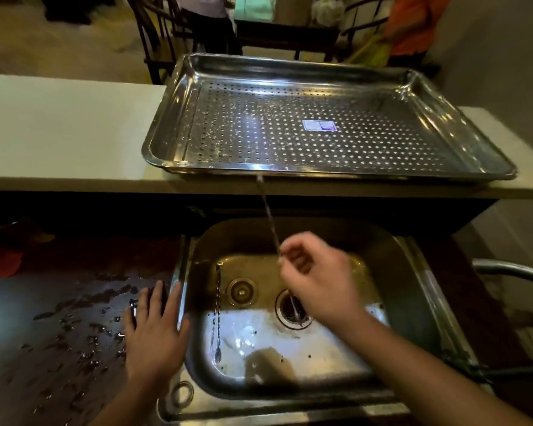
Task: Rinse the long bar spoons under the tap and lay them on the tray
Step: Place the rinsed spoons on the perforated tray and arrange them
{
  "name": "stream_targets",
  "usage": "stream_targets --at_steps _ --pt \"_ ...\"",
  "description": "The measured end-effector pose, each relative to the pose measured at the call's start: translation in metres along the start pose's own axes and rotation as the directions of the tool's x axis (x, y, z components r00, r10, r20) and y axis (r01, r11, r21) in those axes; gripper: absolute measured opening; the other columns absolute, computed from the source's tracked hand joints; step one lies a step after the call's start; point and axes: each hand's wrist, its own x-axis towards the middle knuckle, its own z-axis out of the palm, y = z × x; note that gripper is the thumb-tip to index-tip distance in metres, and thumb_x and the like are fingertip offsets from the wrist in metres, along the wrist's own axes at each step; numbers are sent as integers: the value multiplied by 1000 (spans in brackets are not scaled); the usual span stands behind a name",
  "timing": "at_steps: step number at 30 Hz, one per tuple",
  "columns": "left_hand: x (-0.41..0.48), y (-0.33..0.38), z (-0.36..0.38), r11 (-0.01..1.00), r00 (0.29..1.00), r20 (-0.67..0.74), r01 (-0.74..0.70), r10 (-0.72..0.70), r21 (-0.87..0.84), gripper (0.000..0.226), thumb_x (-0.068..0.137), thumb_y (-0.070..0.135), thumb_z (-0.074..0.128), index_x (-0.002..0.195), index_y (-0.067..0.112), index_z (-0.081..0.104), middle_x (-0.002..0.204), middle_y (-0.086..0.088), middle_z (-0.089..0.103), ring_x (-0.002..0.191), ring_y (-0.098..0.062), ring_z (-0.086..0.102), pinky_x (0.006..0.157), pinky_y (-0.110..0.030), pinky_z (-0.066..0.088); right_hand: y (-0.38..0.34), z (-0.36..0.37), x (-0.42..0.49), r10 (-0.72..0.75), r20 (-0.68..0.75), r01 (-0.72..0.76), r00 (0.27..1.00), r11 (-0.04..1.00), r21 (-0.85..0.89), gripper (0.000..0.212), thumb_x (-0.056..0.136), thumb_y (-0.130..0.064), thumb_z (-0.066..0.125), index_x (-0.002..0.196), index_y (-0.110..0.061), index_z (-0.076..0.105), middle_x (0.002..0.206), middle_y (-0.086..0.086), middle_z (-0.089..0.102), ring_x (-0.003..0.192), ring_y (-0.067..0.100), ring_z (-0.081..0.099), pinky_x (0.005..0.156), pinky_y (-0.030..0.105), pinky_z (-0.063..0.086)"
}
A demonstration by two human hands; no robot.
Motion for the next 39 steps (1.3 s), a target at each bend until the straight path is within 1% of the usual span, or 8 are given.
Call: stream_targets --at_steps 4,8,13,16,18,22,29,39 --pt "-1 -1 2 1000 1000 -8 2 -2 -4 68 89 62 11 152 37 9 161 -5 17 149 -26 6 119 -53 2 -66 -73 40 -28 -192 45 981 995 84 17 79 -18 70 83 -34 64 78 -5 72 63 1 65 55 17 52" --pt "-2 -1 5 1000 1000 -22 15 -15 -7 66 89 58 22 151 37 14 159 -6 25 148 -28 12 118 -53 7 -92 -142 104 64 -247 -53 967 997 51 11 84 -4 64 83 -13 70 72 6 73 49 6 59 44 21 49" --pt "0 1 3 1000 1000 -23 15 -15 -3 66 90 56 25 152 37 12 159 -6 22 148 -28 10 118 -54 5 -70 -183 177 308 -184 -328 934 941 -87 15 91 -4 65 103 3 68 93 18 73 57 11 67 49 20 54" --pt "0 3 1 1000 999 -20 25 -25 -15 66 90 58 26 152 38 14 160 -5 21 148 -28 11 118 -54 6 -39 -181 204 388 -210 -430 898 876 -221 15 92 -7 67 104 3 69 99 19 74 75 21 70 70 33 62" --pt "0 3 1 999 999 -19 33 -33 -21 67 88 61 23 151 39 15 161 -4 19 148 -26 10 118 -52 5 -17 -176 215 378 -272 -456 885 819 -347 12 90 -10 70 100 -2 72 98 16 74 83 25 73 77 40 63" --pt "1 3 1 999 998 -25 49 -49 -22 68 86 60 21 151 41 14 161 -2 18 148 -25 10 118 -50 5 10 -159 226 319 -373 -470 871 761 -446 16 86 -7 73 101 -7 72 97 9 71 75 19 63 57 27 49" --pt "1 6 -1 998 998 -15 64 -64 -15 68 86 60 19 151 41 15 161 -1 17 148 -23 9 118 -51 5 32 -140 232 221 -408 -436 886 694 -572 17 87 2 68 98 -10 72 96 10 71 92 28 67 83 40 59" --pt "3 3 1 999 998 -25 54 -54 -4 68 86 62 19 150 40 20 160 -2 23 148 -25 12 118 -51 8 34 -138 230 215 -389 -420 896 695 -584 16 88 0 65 97 -11 73 96 10 71 92 29 66 81 40 58"
